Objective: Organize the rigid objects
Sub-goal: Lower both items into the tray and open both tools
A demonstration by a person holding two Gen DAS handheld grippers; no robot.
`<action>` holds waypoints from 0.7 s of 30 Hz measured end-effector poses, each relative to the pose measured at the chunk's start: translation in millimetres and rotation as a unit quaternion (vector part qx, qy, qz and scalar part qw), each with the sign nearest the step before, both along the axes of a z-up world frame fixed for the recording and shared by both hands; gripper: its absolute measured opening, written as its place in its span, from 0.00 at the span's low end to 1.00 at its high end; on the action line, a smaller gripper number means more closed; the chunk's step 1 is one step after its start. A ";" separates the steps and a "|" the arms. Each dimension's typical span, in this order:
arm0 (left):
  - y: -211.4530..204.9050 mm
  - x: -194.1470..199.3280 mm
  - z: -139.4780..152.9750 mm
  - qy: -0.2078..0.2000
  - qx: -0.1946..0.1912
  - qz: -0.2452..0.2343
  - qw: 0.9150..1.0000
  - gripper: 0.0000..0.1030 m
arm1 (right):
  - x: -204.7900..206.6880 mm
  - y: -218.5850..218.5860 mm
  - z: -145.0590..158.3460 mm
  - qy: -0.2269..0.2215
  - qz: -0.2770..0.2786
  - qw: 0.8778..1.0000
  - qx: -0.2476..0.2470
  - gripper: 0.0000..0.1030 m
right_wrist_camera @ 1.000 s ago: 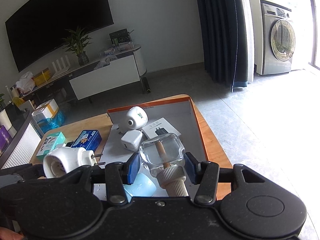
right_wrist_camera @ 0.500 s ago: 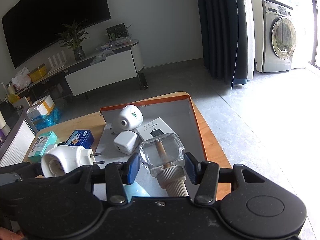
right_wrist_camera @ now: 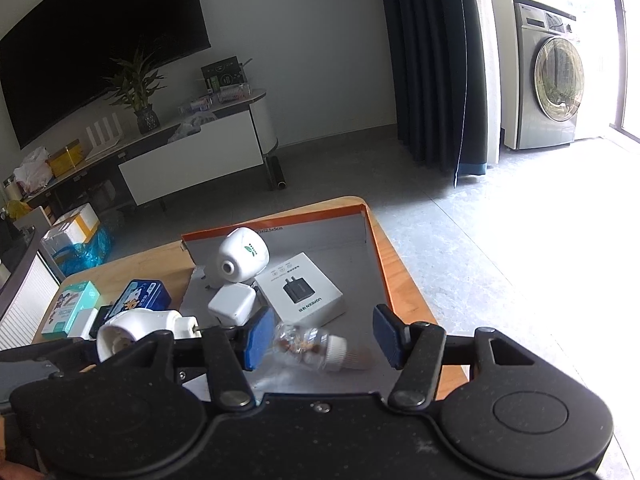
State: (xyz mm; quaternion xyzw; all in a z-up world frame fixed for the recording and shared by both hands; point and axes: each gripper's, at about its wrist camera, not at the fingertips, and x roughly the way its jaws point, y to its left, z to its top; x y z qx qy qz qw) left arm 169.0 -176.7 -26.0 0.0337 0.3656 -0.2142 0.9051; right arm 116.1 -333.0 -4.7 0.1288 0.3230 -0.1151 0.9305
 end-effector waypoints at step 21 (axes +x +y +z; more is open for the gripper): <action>25.5 -14.5 29.3 -0.009 0.002 0.040 0.999 0.89 | -18.2 20.1 18.5 -0.025 0.009 1.000 0.002 0.78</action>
